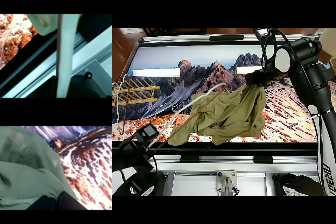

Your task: Fold the shirts.

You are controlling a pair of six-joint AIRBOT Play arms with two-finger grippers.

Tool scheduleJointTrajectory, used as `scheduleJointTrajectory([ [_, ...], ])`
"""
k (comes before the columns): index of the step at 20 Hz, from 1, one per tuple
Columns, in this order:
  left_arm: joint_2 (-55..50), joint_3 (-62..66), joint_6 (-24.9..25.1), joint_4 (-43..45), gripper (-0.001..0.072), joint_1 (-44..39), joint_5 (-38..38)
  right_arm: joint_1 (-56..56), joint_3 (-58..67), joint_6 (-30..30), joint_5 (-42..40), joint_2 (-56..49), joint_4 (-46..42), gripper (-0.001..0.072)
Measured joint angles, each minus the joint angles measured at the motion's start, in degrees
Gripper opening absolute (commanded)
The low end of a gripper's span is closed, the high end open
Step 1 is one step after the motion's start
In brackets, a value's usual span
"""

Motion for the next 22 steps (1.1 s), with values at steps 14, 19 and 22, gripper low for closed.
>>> scheduleJointTrajectory([
  [14,3.7,-9.7,4.8,-6.1,0.0047,-0.3,10.9,0.0,0.0,-5.3,-3.5,0.0,2.7,0.0067],
  [19,2.0,-15.9,4.1,-6.9,0.0046,-0.3,17.6,0.0,0.0,-7.5,-3.5,0.0,4.7,0.0067],
  [22,-1.0,-17.4,3.8,-7.5,0.0047,-0.3,22.1,0.0,0.0,-9.3,-3.5,0.2,9.1,0.0067],
])
